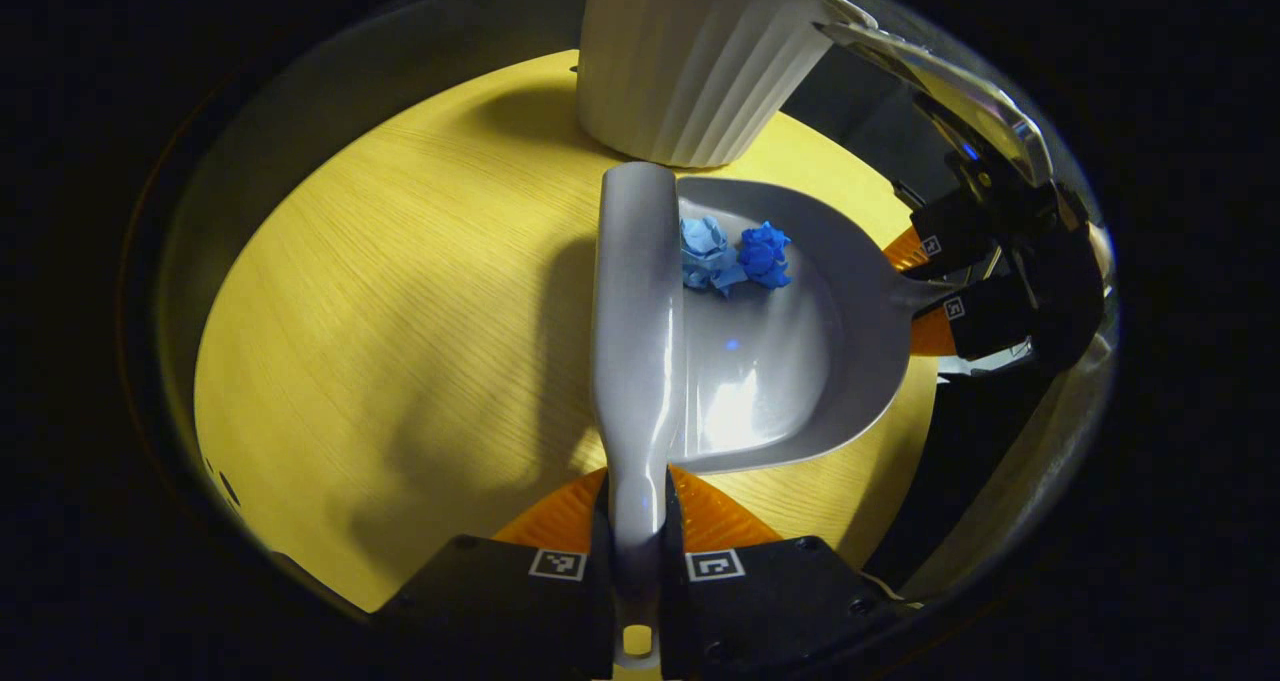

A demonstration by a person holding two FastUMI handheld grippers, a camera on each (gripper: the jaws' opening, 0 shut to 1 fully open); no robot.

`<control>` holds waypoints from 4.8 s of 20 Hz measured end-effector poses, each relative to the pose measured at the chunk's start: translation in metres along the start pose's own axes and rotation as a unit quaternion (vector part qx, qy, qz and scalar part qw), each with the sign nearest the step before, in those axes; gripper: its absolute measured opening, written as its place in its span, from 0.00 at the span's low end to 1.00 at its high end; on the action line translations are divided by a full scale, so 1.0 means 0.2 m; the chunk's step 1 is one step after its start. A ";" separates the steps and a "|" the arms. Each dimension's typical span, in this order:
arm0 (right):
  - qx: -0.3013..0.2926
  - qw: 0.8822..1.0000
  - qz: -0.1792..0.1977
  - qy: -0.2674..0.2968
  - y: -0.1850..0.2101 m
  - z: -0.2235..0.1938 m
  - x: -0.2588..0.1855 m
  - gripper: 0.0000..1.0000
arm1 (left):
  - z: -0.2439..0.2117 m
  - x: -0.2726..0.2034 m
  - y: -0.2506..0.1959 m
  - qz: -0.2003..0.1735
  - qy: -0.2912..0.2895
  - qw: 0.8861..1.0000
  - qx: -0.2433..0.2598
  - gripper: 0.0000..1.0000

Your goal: Pick up the small broom and dustpan from the desktop, sweep the trash into the dustpan with the broom, and then empty the trash into the garbage bin.

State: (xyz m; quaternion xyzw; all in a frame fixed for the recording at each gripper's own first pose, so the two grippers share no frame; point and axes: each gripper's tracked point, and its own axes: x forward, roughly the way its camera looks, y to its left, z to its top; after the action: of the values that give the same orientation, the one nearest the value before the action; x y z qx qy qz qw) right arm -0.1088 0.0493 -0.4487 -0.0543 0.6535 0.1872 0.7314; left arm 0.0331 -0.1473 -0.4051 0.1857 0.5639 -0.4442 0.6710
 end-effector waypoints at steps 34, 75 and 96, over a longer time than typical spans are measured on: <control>0.206 0.964 -0.105 -0.135 -0.33 0.38 -1.19 0.35 | -0.41 -0.21 0.44 0.111 -0.075 0.959 -0.249 0.22; -0.018 0.959 -0.252 0.133 -1.20 0.85 -1.12 0.35 | -0.51 -0.10 0.30 0.100 -0.078 0.956 -0.263 0.22; -0.040 0.959 -0.262 0.104 -1.21 0.92 -1.12 0.35 | -0.55 -0.14 0.32 0.110 -0.078 0.949 -0.284 0.22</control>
State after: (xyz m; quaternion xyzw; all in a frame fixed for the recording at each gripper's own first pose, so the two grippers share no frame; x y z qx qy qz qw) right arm 0.1302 -0.1603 -0.2449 -0.2718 0.6810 0.0087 0.6799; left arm 0.0200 -0.0192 -0.4287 0.0137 0.5889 -0.2024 0.7823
